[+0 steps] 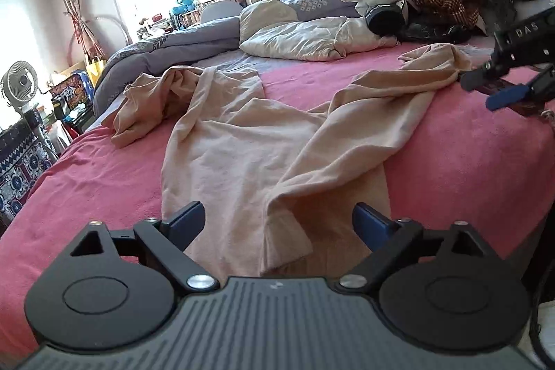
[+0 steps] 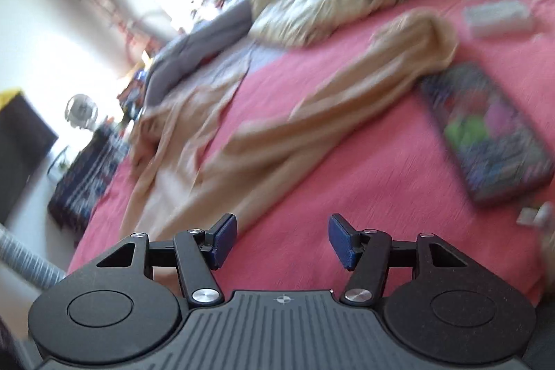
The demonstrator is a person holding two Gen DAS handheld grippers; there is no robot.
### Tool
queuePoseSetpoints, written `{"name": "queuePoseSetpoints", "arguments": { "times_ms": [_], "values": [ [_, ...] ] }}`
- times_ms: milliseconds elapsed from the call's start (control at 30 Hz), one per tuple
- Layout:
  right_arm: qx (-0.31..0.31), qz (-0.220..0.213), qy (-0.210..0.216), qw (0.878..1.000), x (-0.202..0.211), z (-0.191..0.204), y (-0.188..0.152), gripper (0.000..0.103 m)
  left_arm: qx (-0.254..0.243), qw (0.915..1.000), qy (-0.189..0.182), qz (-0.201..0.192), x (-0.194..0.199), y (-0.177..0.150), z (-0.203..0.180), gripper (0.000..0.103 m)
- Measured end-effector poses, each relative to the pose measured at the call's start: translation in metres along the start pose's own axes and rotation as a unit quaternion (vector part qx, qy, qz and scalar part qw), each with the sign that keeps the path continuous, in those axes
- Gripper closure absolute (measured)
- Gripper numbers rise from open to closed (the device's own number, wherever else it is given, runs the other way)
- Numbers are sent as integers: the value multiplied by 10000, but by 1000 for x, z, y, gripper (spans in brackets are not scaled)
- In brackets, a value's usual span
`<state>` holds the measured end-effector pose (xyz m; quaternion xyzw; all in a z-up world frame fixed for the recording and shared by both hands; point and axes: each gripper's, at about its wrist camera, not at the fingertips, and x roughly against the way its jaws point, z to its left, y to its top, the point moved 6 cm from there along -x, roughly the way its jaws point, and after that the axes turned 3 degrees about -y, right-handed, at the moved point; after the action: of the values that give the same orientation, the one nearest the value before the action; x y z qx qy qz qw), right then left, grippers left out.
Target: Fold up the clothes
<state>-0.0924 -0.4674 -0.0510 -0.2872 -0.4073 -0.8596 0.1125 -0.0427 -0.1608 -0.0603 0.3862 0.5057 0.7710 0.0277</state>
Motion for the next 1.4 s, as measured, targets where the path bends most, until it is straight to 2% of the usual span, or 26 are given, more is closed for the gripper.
{"name": "queuePoseSetpoints", "arguments": {
  "times_ms": [33, 133, 200, 233, 267, 400, 467, 533, 567, 767, 900, 967, 1067, 1100, 1133, 1167, 1300, 1400],
  "values": [
    [44, -194, -198, 9996, -3, -7, 16, 41, 47, 10000, -25, 57, -2, 0, 1, 39],
    [202, -740, -821, 9937, -14, -29, 63, 36, 132, 9997, -28, 219, -8, -4, 3, 51],
    [368, -942, -1272, 9867, -28, -44, 92, 34, 160, 9994, -125, 273, -9, -6, 2, 62],
    [438, -968, -1508, 9828, -38, -54, 106, 31, 166, 9993, -185, 290, -9, -6, 1, 72],
    [507, -974, -1744, 9785, -50, -64, 120, 30, 151, 9992, -213, 314, -9, -6, -1, 79],
    [534, -491, -2499, 9656, -112, -104, 150, 30, 145, 9989, -213, 384, -10, -5, -3, 81],
    [498, -144, -2698, 9615, -141, -122, 154, 40, 255, 9985, -274, 411, -9, -2, 0, 84],
    [286, 96, -2565, 9661, -154, -132, 154, 84, 351, 9980, -373, 379, -8, 1, 3, 86],
    [122, 121, -2407, 9705, -154, -133, 154, 91, 399, 9977, -425, 358, -7, 3, 4, 88],
    [260, -747, -1945, 9777, -100, -93, 191, 94, 1203, 9867, -1090, 29, 5, 16, 21, 93],
    [257, -1400, -1562, 9774, -53, -50, 235, 94, 1288, 9833, -1267, -199, 17, 20, 26, 94],
    [416, -1524, -1323, 9785, -51, -18, 257, 94, 1270, 9833, -1281, -252, 24, 18, 28, 94],
    [1157, -1385, -1106, 9773, -77, 45, 263, 87, 1331, 9839, -1181, -179, 32, 8, 34, 94],
    [1369, -1217, -1061, 9774, -92, 63, 259, 72, 1365, 9843, -1114, -134, 34, 4, 37, 94],
    [1511, -1051, -1017, 9776, -106, 76, 253, 48, 1437, 9839, -1058, -79, 36, -1, 40, 94],
    [1627, -898, -976, 9777, -118, 86, 248, 41, 1513, 9832, -1024, -33, 37, -5, 43, 94],
    [1668, -735, -1135, 9767, -140, 86, 226, 38, 1667, 9813, -958, 90, 38, -19, 51, 94],
    [1449, -524, -1411, 9779, -146, 59, 213, 35, 1699, 9802, -1009, 97, 34, -23, 52, 94]
  ]
}}
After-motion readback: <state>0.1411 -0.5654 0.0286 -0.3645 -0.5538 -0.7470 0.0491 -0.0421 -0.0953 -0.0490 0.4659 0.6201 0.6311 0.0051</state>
